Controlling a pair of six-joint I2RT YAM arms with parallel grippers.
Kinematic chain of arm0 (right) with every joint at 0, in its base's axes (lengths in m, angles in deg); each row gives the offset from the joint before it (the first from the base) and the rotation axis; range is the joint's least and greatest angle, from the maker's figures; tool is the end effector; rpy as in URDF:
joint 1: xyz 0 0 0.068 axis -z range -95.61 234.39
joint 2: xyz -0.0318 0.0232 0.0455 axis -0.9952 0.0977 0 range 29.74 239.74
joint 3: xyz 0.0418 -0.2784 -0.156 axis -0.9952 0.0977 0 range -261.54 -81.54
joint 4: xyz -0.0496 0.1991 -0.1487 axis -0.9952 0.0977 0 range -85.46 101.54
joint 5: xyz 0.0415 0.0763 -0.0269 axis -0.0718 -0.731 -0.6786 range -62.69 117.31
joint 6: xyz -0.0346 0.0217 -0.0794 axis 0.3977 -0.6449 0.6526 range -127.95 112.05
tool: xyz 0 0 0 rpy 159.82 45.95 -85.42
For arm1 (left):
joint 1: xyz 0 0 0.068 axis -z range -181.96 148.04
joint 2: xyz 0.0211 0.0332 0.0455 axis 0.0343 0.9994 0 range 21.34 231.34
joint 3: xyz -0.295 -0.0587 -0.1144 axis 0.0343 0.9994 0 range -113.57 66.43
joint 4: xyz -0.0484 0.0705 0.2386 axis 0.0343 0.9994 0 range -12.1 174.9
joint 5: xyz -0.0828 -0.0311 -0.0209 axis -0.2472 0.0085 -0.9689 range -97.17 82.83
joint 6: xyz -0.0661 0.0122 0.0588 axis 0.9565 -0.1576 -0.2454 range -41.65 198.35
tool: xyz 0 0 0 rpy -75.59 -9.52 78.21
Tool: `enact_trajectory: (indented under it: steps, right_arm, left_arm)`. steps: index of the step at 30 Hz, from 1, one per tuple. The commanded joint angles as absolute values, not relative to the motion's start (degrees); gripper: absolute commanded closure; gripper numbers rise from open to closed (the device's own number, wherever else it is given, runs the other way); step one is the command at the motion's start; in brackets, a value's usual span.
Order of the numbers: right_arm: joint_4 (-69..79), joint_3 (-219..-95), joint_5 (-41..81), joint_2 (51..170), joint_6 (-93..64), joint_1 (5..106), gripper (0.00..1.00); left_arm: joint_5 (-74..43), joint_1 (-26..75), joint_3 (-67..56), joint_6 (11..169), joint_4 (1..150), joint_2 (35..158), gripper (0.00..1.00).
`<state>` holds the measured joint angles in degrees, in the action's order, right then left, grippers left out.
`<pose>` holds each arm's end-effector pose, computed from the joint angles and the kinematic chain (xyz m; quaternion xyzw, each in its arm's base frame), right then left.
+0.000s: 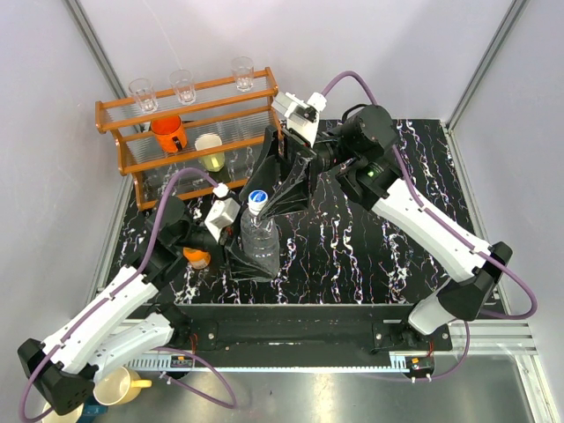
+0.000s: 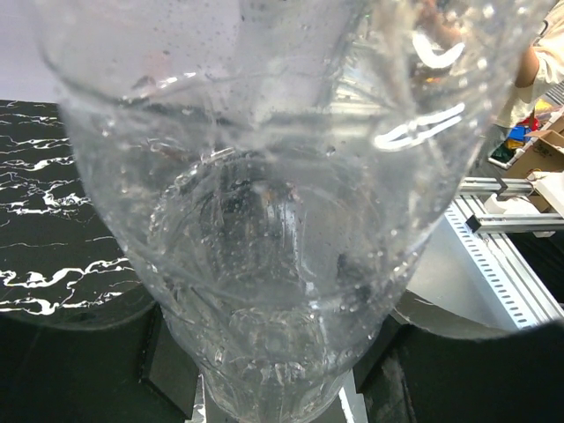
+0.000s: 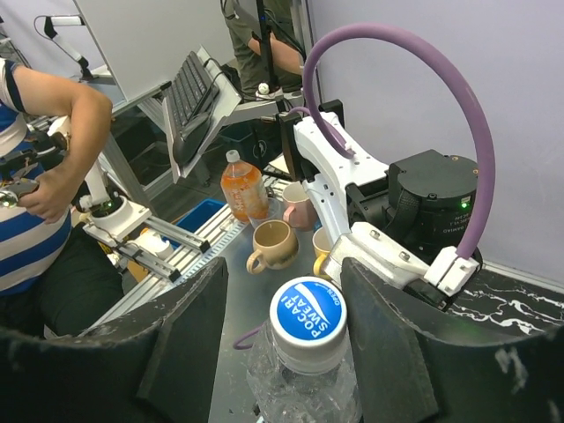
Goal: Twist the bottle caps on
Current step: Screw the bottle cap onto the plastic bottle.
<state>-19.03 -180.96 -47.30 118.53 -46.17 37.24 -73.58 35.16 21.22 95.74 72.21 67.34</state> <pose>0.1567 0.2819 0.5838 -0.5630 0.3293 0.6851 0.3245 0.0710 -0.1452 0.4054 0.4945 0.4882 -0.6115 0.3784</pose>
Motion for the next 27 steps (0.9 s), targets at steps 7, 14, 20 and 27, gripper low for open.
enact_trajectory:
  steps: [7,14,20,27]
  right_arm:
    - [-22.71,-181.04,-47.66,117.98,-48.91,37.64,0.48]
    - [-22.71,-180.95,-47.75,118.16,-49.35,37.72,0.66]
    - [-11.85,-181.21,-45.65,117.37,-42.43,38.51,0.75]
    - [18.16,-181.92,-23.78,114.38,-18.68,38.51,0.85]
  left_arm:
    - [-73.44,34.95,20.47,94.34,69.47,65.73,1.00]
    - [-71.77,34.34,20.47,94.26,69.55,65.55,1.00]
    - [-66.34,33.37,20.20,93.12,71.22,65.20,1.00]
    - [-49.55,32.23,19.32,88.11,77.46,65.11,1.00]
